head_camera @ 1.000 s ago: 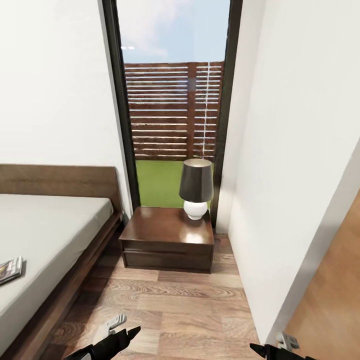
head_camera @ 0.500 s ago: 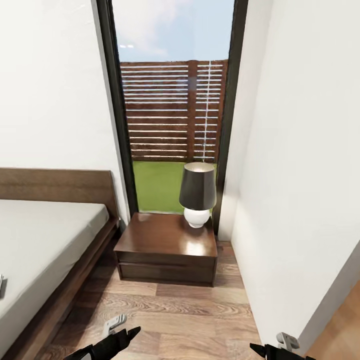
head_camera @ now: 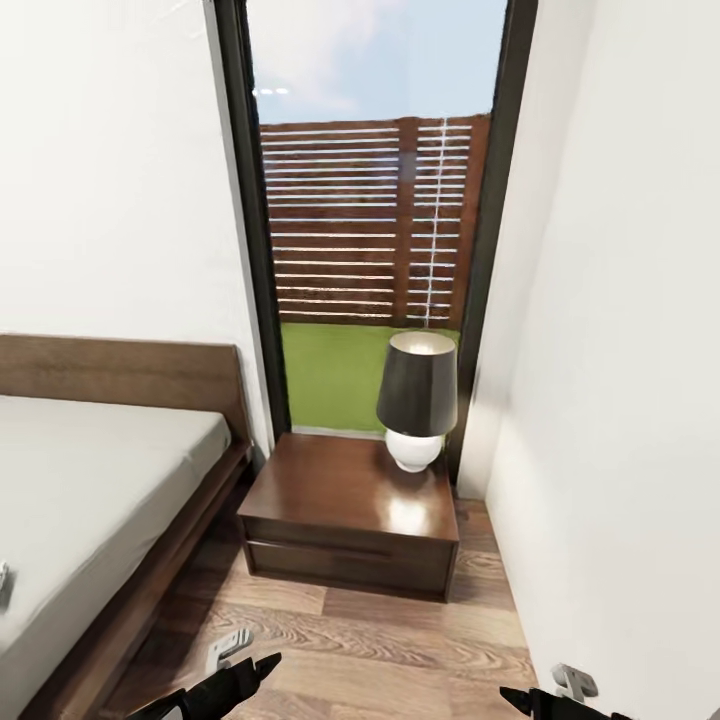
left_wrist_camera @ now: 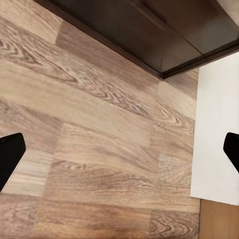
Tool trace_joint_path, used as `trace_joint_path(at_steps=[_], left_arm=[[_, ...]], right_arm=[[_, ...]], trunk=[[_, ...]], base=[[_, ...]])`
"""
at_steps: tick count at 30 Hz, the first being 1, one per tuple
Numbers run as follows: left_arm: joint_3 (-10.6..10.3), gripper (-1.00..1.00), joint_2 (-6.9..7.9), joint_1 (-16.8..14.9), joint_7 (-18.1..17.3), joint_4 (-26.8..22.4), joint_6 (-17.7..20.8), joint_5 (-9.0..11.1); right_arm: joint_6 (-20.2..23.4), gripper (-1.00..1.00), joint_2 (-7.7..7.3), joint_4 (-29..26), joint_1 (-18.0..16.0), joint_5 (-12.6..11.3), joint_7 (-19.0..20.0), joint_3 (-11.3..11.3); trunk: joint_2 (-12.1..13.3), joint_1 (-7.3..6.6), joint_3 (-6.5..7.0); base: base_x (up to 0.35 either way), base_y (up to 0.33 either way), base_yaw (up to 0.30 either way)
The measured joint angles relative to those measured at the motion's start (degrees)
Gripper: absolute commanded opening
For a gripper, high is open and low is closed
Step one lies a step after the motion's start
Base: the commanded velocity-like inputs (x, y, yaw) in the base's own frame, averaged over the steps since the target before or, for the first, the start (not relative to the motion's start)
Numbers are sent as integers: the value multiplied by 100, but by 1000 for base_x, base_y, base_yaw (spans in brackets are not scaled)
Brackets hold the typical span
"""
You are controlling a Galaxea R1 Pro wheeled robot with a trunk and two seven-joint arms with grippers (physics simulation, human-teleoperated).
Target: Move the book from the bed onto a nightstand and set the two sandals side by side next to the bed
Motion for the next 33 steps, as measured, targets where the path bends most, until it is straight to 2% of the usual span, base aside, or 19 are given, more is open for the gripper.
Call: trace_joint_path(at_steps=[33], left_arm=[[0,100,1,0,0,0,-4,2]], right_arm=[[0,100,0,-2,0,0,-7,0]], trunk=[[0,0,0]], base=[[1,0,274]])
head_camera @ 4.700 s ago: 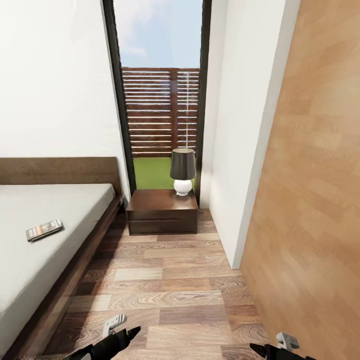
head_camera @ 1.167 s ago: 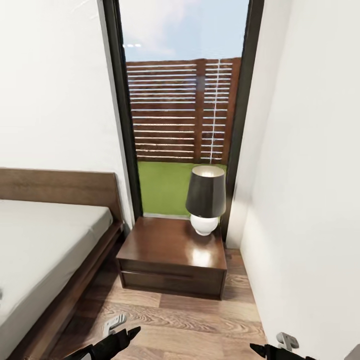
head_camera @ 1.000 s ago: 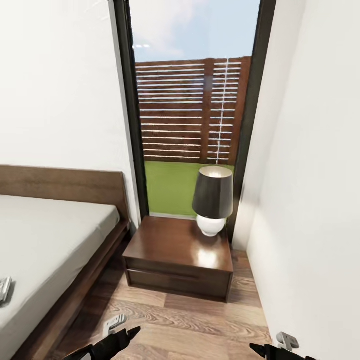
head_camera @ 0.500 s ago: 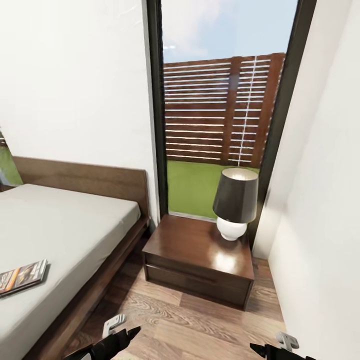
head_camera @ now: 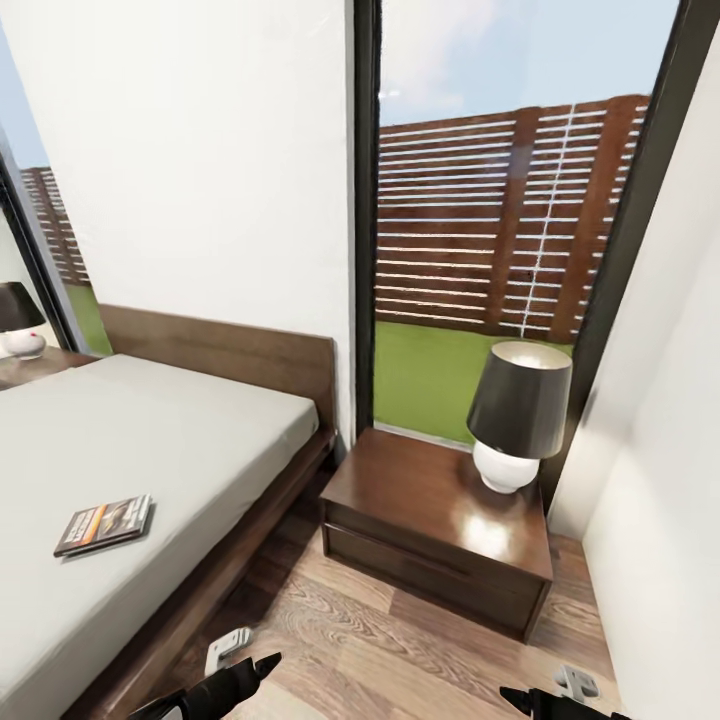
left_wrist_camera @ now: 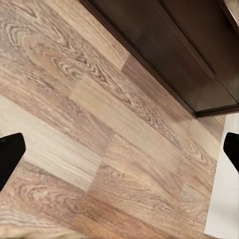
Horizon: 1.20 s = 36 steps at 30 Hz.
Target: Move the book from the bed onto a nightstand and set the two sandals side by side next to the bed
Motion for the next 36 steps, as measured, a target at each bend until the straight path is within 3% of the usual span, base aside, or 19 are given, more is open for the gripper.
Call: trace_joint_path(at_steps=[7,24,36], left_arm=[[0,100,-2,-1,1,2,5,-1],[0,100,-2,-1,1,1,5,-2],[0,100,-1,0,0,0,4,-1]], right_arm=[[0,100,-1,-1,1,-1,4,0],[0,100,-1,-1,1,-1,9,0],[0,100,0,0,0,0,3,0]], trunk=[[0,-2,0],[0,-3,0],[0,0,0]], base=[[51,0,144],[301,0,13],[84,0,255]])
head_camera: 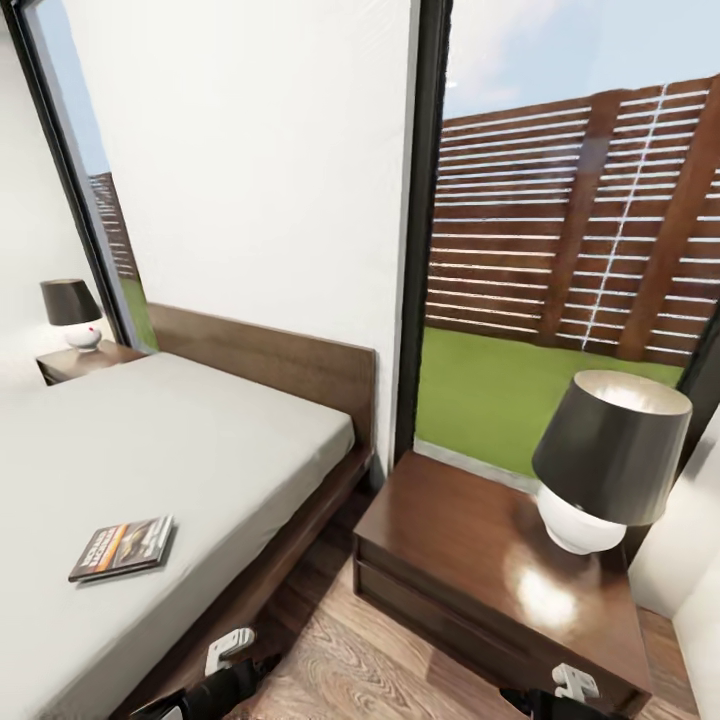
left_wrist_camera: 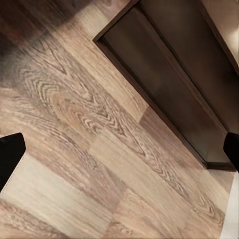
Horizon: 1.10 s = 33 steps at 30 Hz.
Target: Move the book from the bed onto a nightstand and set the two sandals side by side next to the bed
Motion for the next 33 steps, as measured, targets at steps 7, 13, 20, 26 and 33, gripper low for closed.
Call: trace_joint_path(at_steps=[7,13,20,26,33], left_arm=[[0,100,0,0,0,0,0,0],[0,100,-1,-1,1,2,1,-2],[0,100,-1,-1,1,2,1,-5],[0,100,-1,-1,1,2,1,-2],[0,100,0,0,0,0,1,0]], right_arm=[[0,100,0,0,0,0,2,0],[0,100,-1,-1,1,-2,1,0],[0,100,-1,3,1,-2,1,0],[0,100,-1,0,1,-2,0,0],[0,100,0,0,0,0,4,0]], trunk=[[0,0,0],[0,-3,0],[0,-3,0],[0,-3,0],[0,0,-11]], base=[[15,0,241],[273,0,21],[310,0,1],[312,0,1],[146,0,170]])
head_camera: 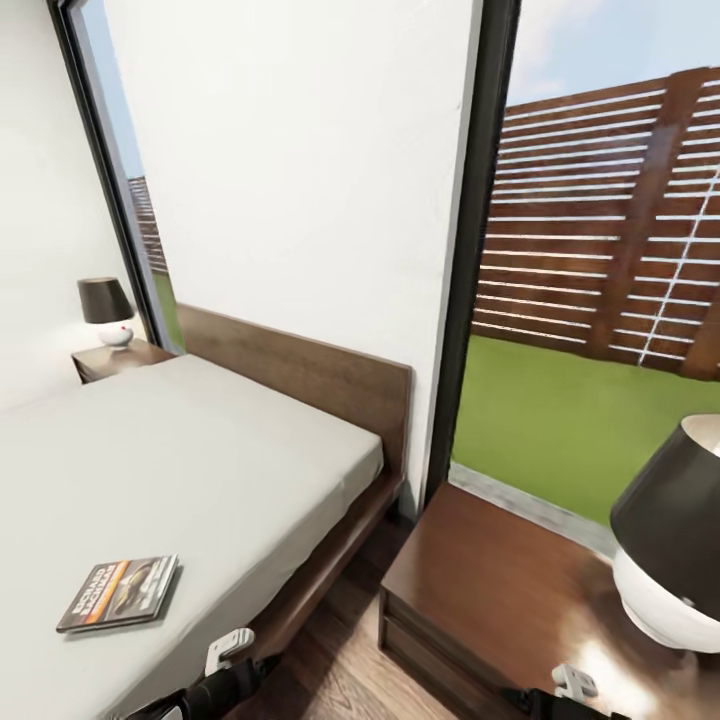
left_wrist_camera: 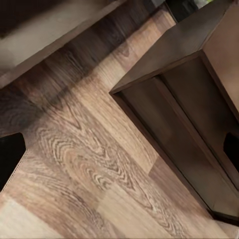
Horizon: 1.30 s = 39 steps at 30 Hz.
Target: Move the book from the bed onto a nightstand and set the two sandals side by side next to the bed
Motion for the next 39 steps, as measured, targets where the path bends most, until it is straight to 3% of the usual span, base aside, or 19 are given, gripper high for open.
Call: trace_joint_path(at_steps=[39], left_arm=[[0,100,0,0,0,3,0,-8]], right_arm=[[0,100,0,1,0,0,-3,0]], trunk=[[0,1,-125]], base=[[1,0,268]])
